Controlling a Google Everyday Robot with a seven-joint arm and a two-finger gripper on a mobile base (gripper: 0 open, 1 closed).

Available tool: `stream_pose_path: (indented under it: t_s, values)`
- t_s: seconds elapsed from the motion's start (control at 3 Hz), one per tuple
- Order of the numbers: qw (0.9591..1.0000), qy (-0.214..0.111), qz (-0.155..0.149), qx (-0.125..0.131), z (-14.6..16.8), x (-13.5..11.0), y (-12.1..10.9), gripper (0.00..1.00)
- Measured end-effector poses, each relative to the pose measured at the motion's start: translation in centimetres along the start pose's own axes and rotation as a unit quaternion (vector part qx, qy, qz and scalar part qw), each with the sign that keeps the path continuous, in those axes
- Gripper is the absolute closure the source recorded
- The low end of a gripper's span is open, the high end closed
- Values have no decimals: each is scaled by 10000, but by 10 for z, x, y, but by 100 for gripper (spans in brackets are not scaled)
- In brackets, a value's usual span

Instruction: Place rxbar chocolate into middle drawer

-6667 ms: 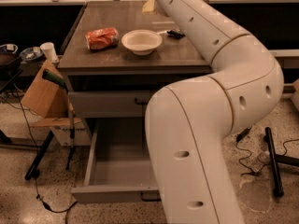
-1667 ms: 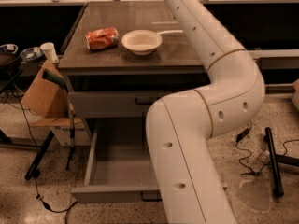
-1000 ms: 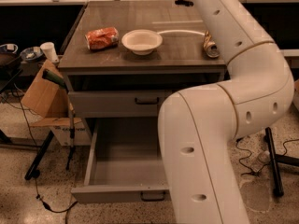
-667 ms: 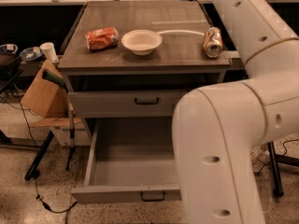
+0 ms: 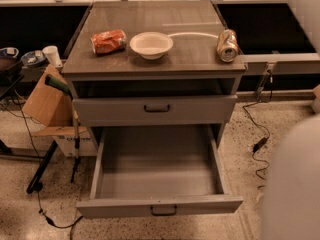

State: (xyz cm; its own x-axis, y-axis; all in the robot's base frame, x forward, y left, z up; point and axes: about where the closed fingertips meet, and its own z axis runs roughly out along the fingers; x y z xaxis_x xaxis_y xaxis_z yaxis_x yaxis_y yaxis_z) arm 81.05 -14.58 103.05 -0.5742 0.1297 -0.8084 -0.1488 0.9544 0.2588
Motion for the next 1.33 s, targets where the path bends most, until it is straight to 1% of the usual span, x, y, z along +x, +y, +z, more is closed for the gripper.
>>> stream_pose_path:
  t_s: [0.33, 0.67, 1.0, 1.33]
  values:
    - [9968, 128, -355, -704, -33, 37, 17, 100]
    - [9887, 203, -727, -1299, -58, 67, 36, 100]
    - [9740, 319, -1260, -1858, -71, 95, 60, 100]
    - [9533, 476, -1976, -2236, -59, 133, 86, 100]
